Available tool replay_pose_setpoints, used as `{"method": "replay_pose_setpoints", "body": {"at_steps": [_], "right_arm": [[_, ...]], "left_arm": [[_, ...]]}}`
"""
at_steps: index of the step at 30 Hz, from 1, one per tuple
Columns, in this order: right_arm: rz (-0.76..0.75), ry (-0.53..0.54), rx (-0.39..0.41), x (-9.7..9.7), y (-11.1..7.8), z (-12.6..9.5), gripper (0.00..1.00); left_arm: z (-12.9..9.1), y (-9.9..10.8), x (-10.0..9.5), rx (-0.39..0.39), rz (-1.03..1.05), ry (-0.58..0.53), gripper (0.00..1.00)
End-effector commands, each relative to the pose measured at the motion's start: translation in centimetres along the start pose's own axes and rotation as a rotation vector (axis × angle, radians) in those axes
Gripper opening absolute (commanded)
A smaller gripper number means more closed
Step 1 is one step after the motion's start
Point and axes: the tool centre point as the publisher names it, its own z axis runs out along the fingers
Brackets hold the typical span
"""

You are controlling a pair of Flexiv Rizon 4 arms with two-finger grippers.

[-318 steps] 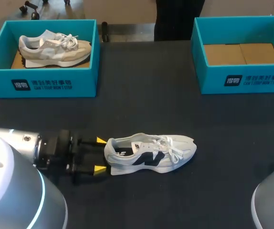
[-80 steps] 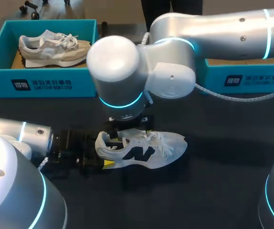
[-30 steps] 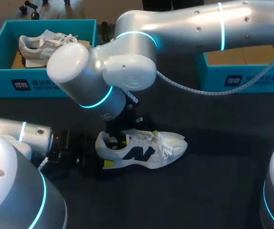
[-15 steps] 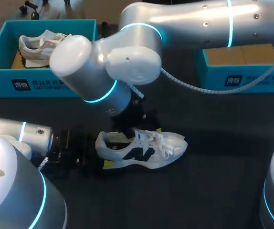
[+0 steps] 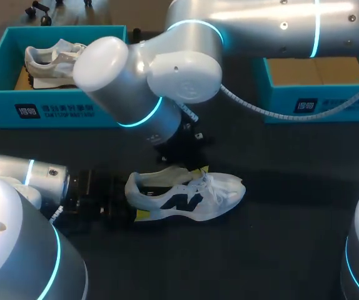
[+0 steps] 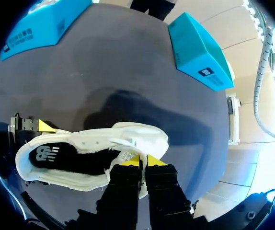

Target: Take the shoe out of the shoebox, open the shoe tongue, remove and reinsert the insole, then place the shoe into the shoebox

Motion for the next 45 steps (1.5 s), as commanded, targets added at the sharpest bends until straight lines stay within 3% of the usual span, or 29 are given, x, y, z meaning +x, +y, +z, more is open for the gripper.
{"method": "replay_pose_setpoints", "body": {"at_steps": [1, 12, 22, 26, 27, 28, 29, 30, 37, 45], "right_arm": [[0.139, 0.006, 0.007, -0.9, -0.4, 0.8, 0.00], [0.203, -0.068, 0.077, -3.1, -0.6, 4.2, 0.00], [0.214, -0.007, 0.102, -1.5, -0.5, 8.9, 0.00], [0.224, -0.006, 0.101, -1.4, -0.5, 9.7, 0.00], [0.222, -0.004, 0.106, -1.5, -0.5, 9.8, 0.14], [0.221, -0.004, 0.108, -1.5, -0.5, 9.8, 0.42], [0.220, -0.008, 0.108, -1.6, -0.5, 9.6, 0.83], [0.219, -0.013, 0.107, -1.7, -0.5, 9.4, 1.00], [0.224, -0.027, 0.054, -2.7, -0.8, 6.6, 1.00], [0.091, 0.006, -0.061, -2.3, -0.3, 3.0, 1.00]], "left_arm": [[-0.1, -0.1, -0.1, -0.004, 0.000, 0.000, 0.00], [-0.1, -0.1, -0.1, -0.004, 0.000, 0.000, 0.00], [-0.1, -0.1, -0.1, -0.004, 0.000, 0.000, 0.00], [-0.1, -0.1, -0.1, -0.004, 0.000, 0.000, 0.00], [-0.1, -0.1, -0.1, -0.004, 0.000, 0.000, 0.00], [-0.1, -0.1, -0.1, -0.004, 0.000, 0.000, 0.00], [-0.1, -0.1, -0.1, -0.004, 0.000, 0.000, 0.00], [-0.1, -0.1, -0.1, -0.004, 0.000, 0.000, 0.00], [-0.1, -0.1, -0.1, -0.004, 0.000, 0.000, 0.00], [-0.1, -0.1, -0.1, -0.004, 0.000, 0.000, 0.00]]}}
